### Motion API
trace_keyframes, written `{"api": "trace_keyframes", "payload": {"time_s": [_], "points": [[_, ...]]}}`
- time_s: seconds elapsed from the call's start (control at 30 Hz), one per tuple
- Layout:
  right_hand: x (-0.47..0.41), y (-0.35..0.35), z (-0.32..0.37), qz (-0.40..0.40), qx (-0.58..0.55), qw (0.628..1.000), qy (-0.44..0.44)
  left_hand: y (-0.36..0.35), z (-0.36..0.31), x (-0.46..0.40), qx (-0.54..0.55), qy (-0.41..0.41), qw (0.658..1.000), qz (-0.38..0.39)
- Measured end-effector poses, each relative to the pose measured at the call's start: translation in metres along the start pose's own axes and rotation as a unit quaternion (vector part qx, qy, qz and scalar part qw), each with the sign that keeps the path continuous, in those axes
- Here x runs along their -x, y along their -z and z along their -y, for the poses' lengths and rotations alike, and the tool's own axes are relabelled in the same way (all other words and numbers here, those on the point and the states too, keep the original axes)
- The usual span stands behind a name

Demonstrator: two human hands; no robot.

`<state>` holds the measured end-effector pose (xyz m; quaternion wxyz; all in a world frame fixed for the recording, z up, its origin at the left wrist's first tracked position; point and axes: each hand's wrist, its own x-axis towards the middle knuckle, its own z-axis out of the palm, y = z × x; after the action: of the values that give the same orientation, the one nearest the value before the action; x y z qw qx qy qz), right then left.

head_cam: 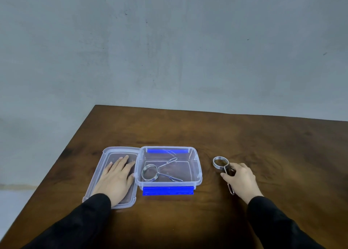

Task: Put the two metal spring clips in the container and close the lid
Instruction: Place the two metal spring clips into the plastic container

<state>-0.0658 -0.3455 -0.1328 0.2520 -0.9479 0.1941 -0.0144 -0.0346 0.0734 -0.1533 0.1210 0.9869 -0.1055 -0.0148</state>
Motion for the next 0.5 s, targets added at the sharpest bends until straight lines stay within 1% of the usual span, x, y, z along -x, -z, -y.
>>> {"api": "trace_keyframes", "payload": {"time_s": [0.17, 0.27, 0.37, 0.43, 0.5], "points": [[-0.004, 0.011, 0.004, -0.002, -0.062, 0.998, 0.020, 0.002, -0.001, 0.002, 0.002, -0.002, 1.000, 0.000], [-0.007, 0.026, 0.026, -0.025, -0.101, 0.992, 0.067, 0.002, -0.001, 0.002, -0.006, -0.003, 1.000, -0.003], [-0.005, 0.049, 0.073, -0.027, -0.127, 0.980, 0.149, 0.003, -0.001, 0.001, -0.007, -0.004, 1.000, 0.001], [0.001, 0.062, 0.110, 0.009, -0.115, 0.965, 0.235, 0.003, 0.000, 0.001, -0.008, -0.005, 1.000, 0.002], [0.006, 0.064, 0.144, 0.067, -0.065, 0.940, 0.329, 0.002, 0.000, 0.001, -0.009, -0.004, 1.000, 0.003]]}}
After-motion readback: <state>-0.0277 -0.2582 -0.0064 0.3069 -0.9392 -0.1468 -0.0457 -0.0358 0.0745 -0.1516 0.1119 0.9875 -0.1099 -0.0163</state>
